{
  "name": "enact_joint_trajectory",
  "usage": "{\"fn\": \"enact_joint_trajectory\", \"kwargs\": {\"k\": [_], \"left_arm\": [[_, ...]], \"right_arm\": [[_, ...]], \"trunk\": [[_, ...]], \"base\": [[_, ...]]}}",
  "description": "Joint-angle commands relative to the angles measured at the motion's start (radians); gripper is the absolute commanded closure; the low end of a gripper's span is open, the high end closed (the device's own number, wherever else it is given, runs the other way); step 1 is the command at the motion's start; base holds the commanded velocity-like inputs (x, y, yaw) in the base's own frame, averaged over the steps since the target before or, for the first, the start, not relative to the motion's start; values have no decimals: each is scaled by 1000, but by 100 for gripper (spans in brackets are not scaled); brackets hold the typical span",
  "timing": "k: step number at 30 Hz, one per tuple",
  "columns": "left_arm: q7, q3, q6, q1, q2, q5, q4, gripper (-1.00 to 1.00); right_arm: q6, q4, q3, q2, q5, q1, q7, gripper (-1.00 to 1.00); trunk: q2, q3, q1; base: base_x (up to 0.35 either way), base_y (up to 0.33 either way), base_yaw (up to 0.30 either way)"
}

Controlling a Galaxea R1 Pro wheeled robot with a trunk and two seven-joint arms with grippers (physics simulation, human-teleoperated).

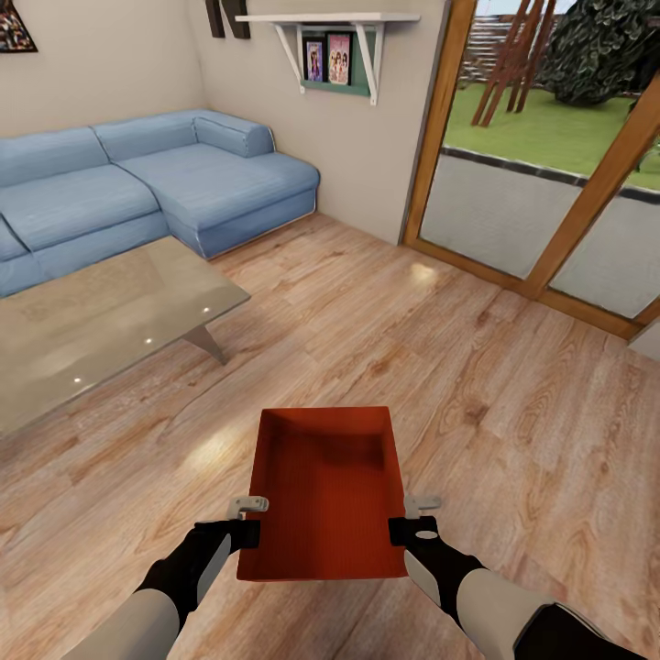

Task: Move the two storage containers from the living room to the garage. In the garage, place one container on the floor and stack the other container on top of it (either order is fine).

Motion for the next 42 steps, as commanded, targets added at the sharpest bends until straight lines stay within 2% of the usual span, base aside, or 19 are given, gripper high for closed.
{"fn": "enact_joint_trajectory", "kwargs": {"k": [1,42], "left_arm": [[5,1,6,0,2,0,-2,100],[5,1,7,0,2,2,1,100]], "right_arm": [[-1,-2,-3,-2,-5,0,-4,100],[-20,-2,-2,-3,-5,0,-4,100]], "trunk": [[7,3,-4],[294,131,-161]], "base": [[0,0,0],[0,0,0]]}}
